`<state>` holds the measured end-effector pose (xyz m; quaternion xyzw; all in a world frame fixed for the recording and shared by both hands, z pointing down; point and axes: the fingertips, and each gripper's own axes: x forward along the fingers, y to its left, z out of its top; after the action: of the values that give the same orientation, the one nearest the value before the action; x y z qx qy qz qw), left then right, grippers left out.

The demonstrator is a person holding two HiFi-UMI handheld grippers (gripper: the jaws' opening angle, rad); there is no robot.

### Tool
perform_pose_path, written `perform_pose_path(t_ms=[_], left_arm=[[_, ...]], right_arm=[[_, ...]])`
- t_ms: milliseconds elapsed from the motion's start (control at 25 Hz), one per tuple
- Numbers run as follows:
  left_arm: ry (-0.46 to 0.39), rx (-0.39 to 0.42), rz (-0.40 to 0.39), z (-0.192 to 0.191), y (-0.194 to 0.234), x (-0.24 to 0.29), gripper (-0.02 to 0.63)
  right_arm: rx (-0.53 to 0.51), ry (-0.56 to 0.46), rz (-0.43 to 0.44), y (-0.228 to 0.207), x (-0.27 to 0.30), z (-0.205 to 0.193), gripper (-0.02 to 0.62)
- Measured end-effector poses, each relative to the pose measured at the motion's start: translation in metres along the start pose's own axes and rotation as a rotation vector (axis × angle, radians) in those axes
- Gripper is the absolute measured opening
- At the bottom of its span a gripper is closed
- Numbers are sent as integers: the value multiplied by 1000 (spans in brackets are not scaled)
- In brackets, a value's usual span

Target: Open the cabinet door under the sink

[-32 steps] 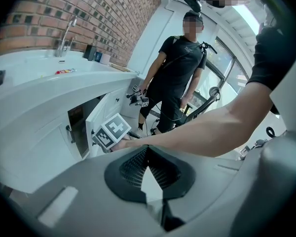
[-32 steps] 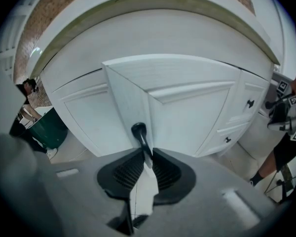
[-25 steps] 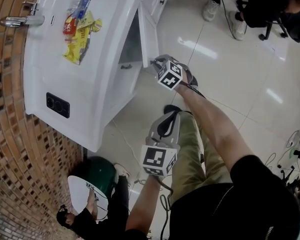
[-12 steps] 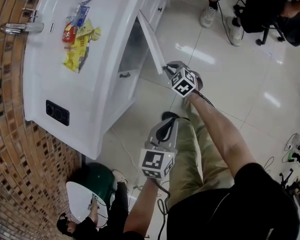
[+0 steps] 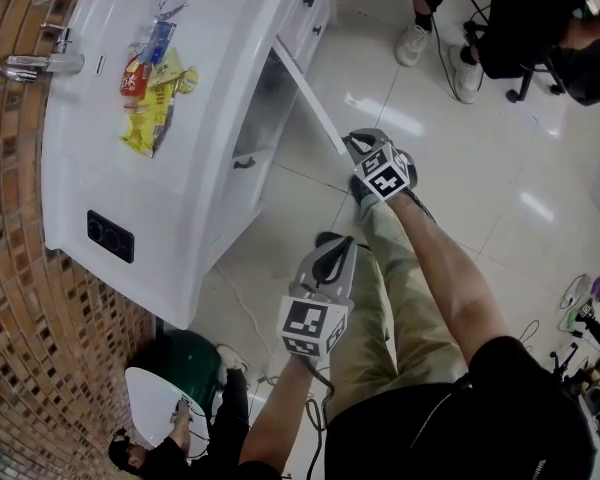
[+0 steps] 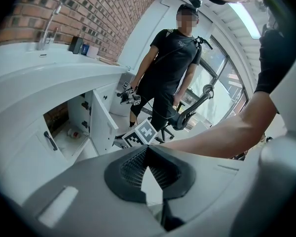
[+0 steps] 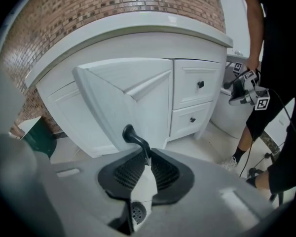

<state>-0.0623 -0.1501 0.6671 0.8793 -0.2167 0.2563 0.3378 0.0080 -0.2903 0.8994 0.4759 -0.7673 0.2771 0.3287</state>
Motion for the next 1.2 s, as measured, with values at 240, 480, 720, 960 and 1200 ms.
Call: perform_pose_path(t_ms=[240,480,720,960,1200], left_arm=[[-9,-3,1,17,6,16,15],[-3,-19,14,25,14,29,15],[17,-17,17,31,19,44,15],[14,-14,10,49,19,63,15],[11,-6,12,64,19,81,15]], right_arm=[[-41,-14,36,-21,-6,-5,28],[13,-66,101,-41,-13,-6,32],[-6,-81,137,-61,-15,-5,32],[-27,-91,161,-84,-18,-5,32],[10,-107,152,-127,-20,-2,23]])
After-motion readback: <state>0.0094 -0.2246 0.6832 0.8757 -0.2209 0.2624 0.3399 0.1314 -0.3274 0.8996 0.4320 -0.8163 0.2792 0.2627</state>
